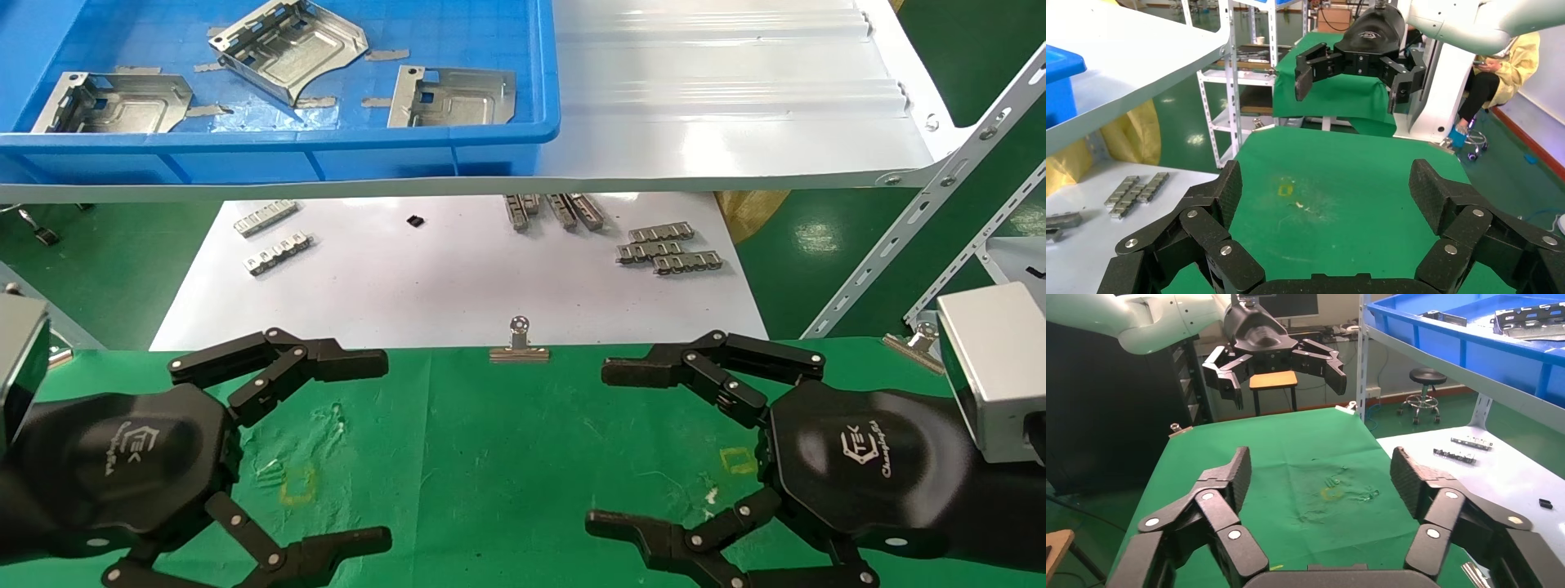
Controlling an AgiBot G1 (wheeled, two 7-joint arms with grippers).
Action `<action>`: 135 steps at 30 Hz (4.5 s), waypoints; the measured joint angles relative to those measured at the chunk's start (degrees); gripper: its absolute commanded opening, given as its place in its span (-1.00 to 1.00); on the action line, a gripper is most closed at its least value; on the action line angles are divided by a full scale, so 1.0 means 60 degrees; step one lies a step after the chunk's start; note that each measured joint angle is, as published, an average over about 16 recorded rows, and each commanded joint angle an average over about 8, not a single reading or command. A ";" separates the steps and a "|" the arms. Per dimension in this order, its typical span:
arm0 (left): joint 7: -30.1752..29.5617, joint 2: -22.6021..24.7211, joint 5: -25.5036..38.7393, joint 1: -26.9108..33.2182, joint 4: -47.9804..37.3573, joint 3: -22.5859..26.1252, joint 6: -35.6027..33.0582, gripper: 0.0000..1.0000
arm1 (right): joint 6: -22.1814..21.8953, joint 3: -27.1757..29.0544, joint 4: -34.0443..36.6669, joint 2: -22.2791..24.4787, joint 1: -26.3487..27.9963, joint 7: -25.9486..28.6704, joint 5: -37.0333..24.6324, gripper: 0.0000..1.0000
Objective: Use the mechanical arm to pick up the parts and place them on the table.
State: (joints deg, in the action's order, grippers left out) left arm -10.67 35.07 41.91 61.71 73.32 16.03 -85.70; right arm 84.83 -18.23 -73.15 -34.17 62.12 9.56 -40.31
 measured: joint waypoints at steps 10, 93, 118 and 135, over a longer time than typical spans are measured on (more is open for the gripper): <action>0.0000 0.0000 0.0000 0.0000 0.0000 0.0000 0.0000 1.00 | 0.0000 0.0000 0.0000 0.0000 0.0000 0.0000 0.0000 -1.00; 0.0677 0.5386 0.7288 0.9964 -1.2175 0.3026 0.6729 -1.00 | -0.0004 -0.0021 0.0006 0.0006 0.0008 -0.0012 0.0013 -0.46; 0.2432 0.3956 0.6285 1.0591 -1.1252 0.2453 0.0954 -1.00 | -0.0007 -0.0028 0.0006 0.0009 0.0010 -0.0015 0.0018 1.00; 0.3454 0.2246 0.4122 0.9092 -0.7741 0.3132 -0.1076 -1.00 | -0.0009 -0.0033 0.0006 0.0011 0.0011 -0.0018 0.0021 1.00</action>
State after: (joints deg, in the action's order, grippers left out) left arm 10.06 48.55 66.64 116.26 26.87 34.83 -92.15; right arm 84.78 -18.43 -73.11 -34.10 62.19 9.45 -40.18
